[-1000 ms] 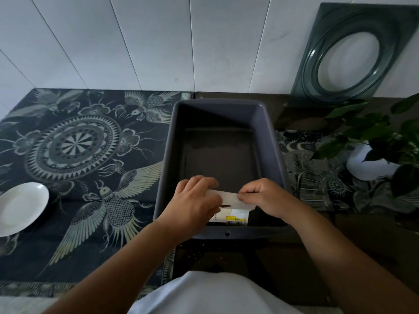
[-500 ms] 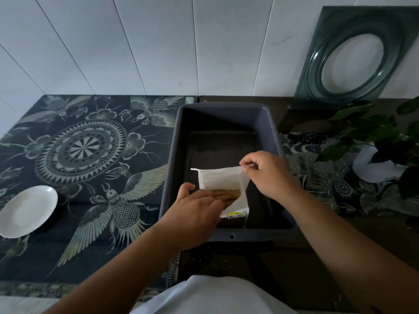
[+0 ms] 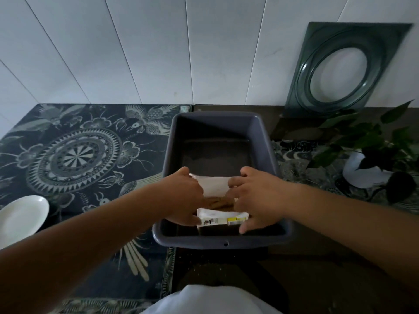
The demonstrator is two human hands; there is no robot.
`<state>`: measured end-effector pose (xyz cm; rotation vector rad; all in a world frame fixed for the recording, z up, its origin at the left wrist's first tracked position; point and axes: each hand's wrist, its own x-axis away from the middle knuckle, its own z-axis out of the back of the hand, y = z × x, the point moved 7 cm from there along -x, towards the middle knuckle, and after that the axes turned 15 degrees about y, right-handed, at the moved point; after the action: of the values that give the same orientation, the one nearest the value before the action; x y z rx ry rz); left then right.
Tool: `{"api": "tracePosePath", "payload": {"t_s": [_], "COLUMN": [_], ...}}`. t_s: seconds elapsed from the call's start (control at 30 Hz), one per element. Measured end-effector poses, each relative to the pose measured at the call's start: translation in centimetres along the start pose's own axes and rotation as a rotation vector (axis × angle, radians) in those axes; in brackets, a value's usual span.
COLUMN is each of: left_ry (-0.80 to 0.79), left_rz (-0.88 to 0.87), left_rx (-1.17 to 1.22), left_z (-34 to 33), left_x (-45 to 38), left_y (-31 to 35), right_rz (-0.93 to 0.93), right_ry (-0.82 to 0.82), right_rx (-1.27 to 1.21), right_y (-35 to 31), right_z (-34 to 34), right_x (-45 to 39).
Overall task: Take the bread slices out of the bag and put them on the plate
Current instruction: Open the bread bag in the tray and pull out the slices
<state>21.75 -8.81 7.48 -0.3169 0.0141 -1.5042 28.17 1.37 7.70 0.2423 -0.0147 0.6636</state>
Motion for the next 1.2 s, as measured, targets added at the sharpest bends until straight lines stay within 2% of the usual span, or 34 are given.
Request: {"api": "tracePosePath", "payload": {"t_s": [0.17, 0.47, 0.67, 0.83, 0.93, 1.03, 1.1, 1.2], "left_ry": [-0.059, -0.128, -0.056, 0.096, 0.153, 0.222, 0.246, 0.271], "left_rz": [0.012, 0.112, 0.132, 0.131, 0.145, 0.129, 0.131, 0.17], "left_rx": [0.018, 0.096, 0.078, 0.057, 0.113, 0.12, 0.103, 0.092], "left_z": [-1.0, -1.6, -1.2, -0.9, -1.1, -1.3, -1.4, -1.3], "left_x": [2.1, 3.2, 3.0, 2.4, 2.7, 2.9, 2.9, 3.0], "left_y": [-0.6, -0.4, -0.3, 0.5, 0.5, 0.7, 0.8, 0.8], "right_rz": [-0.044, -0.08, -0.126, -0.186, -0.231, -0.244, -0.248, -0.267], "right_ry": [-0.181, -0.203, -0.222, -0.248, -0.207, -0.155, -0.06, 0.07], "right_rx": [-0.043, -0.115, -0.123, -0.152, -0.226, -0.183, -0.206, -0.377], "right_y": [1.4, 1.5, 1.7, 1.4, 1.2, 1.6, 1.6, 1.2], "right_z": [-0.5, -0.2, -0.3, -0.3, 0.0, 1.2, 2.5, 3.6], "right_x": [2.4, 3.1, 3.8, 3.4, 2.9, 2.2, 1.0, -2.3]}}
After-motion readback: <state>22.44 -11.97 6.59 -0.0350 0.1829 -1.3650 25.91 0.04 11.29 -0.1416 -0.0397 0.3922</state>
